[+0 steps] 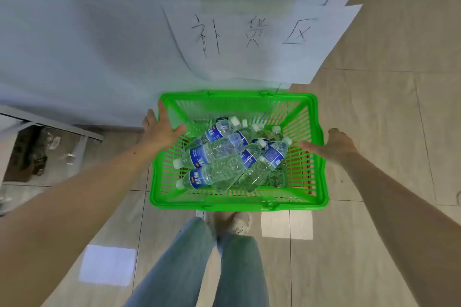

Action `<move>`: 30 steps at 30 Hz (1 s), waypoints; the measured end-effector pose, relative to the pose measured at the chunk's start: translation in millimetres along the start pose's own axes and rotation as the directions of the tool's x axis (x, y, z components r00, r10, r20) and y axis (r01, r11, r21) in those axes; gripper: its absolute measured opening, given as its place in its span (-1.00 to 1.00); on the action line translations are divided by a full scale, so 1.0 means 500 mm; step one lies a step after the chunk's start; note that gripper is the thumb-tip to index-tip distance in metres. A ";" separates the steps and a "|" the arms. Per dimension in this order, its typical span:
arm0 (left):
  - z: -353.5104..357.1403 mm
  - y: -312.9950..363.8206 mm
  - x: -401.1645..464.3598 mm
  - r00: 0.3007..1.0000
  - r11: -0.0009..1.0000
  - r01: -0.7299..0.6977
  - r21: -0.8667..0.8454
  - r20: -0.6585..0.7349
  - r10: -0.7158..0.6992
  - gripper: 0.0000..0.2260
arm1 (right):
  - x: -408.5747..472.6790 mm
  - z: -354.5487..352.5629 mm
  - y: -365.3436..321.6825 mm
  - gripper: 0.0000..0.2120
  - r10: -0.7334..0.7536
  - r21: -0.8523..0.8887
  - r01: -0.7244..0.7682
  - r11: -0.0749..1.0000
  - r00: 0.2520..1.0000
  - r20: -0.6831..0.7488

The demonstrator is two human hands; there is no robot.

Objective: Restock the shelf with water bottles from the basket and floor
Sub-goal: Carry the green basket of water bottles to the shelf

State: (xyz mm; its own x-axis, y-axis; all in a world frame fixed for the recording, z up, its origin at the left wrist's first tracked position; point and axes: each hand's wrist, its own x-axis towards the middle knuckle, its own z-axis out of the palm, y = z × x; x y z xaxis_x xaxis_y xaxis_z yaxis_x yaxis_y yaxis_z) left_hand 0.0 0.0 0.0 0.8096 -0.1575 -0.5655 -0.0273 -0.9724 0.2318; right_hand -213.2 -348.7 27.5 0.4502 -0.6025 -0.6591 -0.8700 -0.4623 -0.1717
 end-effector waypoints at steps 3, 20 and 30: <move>0.025 -0.013 0.028 0.998 0.997 0.069 -0.044 0.003 -0.069 -0.10 | 0.027 0.021 0.006 -0.24 -0.001 0.041 -0.001 0.999 0.998 0.066; 0.037 -0.074 0.041 0.991 0.990 0.124 0.072 -0.069 -0.119 -0.60 | 0.073 0.042 0.016 -0.74 0.022 0.034 -0.022 0.999 0.999 -0.025; 0.024 -0.097 0.000 0.997 0.999 0.038 0.009 -0.066 -0.037 -0.66 | 0.037 0.053 0.024 -0.78 0.030 0.041 -0.028 0.999 0.999 -0.036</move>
State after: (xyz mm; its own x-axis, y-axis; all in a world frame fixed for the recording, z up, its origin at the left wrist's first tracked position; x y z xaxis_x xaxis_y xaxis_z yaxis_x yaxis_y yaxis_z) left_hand -5.5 45.3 -20.7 0.8468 -0.1095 -0.5205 -0.0018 -0.9792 0.2031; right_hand -220.5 -348.4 -6.1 0.4311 -0.6391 -0.6370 -0.8898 -0.4182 -0.1827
